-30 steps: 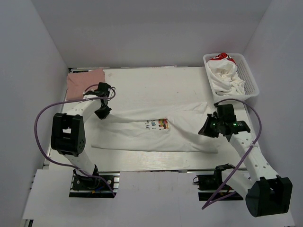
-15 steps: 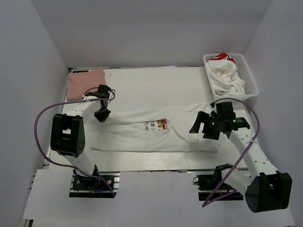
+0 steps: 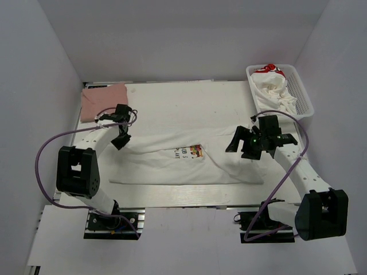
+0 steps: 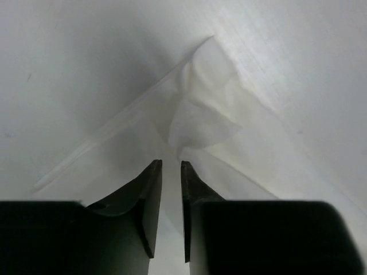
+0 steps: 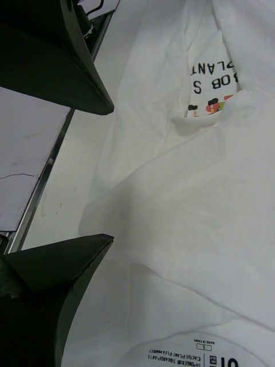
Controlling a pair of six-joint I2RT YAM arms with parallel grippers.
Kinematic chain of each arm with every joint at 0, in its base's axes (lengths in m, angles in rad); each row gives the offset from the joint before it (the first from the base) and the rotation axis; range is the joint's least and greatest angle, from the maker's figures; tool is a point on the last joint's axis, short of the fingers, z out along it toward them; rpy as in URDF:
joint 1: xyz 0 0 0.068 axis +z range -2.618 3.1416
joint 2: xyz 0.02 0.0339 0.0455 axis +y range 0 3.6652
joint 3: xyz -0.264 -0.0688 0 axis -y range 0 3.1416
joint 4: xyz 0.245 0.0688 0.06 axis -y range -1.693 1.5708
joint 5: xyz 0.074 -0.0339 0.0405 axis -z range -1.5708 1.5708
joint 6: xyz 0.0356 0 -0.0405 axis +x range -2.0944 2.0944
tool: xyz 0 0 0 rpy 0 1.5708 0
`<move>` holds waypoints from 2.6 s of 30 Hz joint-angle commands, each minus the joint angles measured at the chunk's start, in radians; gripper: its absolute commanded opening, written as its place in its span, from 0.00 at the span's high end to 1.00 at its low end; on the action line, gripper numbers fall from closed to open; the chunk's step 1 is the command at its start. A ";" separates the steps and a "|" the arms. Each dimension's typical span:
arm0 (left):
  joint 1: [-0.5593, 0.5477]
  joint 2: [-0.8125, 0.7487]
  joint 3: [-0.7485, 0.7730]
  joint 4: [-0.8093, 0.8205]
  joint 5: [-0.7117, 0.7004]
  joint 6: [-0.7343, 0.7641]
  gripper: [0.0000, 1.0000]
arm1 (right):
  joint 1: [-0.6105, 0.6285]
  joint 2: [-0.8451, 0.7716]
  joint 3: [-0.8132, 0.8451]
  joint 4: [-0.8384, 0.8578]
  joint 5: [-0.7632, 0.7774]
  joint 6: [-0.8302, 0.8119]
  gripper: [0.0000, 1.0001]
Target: Fold and stack the t-shirts
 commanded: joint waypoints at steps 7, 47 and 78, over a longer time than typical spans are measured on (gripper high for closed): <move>0.013 -0.144 -0.141 -0.156 -0.028 -0.107 0.03 | -0.001 -0.017 -0.012 0.018 -0.010 -0.035 0.10; 0.045 0.060 -0.017 -0.130 -0.042 -0.020 0.00 | 0.059 0.299 0.060 0.174 0.132 -0.063 0.10; -0.107 0.046 -0.245 0.101 0.513 0.368 0.00 | 0.073 0.679 0.333 0.064 0.471 0.069 0.10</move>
